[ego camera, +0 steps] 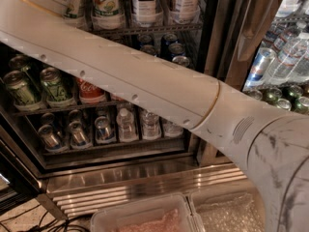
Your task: Pick orange can from top shelf of fridge
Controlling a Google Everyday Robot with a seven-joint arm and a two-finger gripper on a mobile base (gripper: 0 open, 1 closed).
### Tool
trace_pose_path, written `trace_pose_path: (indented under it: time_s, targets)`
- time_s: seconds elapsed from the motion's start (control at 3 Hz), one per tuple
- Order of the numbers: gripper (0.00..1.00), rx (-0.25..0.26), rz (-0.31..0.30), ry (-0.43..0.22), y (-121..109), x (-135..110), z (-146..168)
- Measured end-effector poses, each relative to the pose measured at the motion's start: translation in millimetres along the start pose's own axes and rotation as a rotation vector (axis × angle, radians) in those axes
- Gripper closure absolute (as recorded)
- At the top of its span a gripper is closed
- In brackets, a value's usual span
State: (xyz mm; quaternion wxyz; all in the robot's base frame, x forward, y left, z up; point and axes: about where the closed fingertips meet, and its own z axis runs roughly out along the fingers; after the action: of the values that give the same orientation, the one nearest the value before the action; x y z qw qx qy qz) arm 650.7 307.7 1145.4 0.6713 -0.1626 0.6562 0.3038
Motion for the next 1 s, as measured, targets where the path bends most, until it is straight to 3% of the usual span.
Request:
trace_pose_path:
  time_s: [0.33, 1.0]
  targets:
    - [1.0, 0.033, 0.05, 0.071, 3.7, 22.5, -23.5]
    - [1.0, 0.034, 0.051, 0.075, 5.8, 13.6, -23.6]
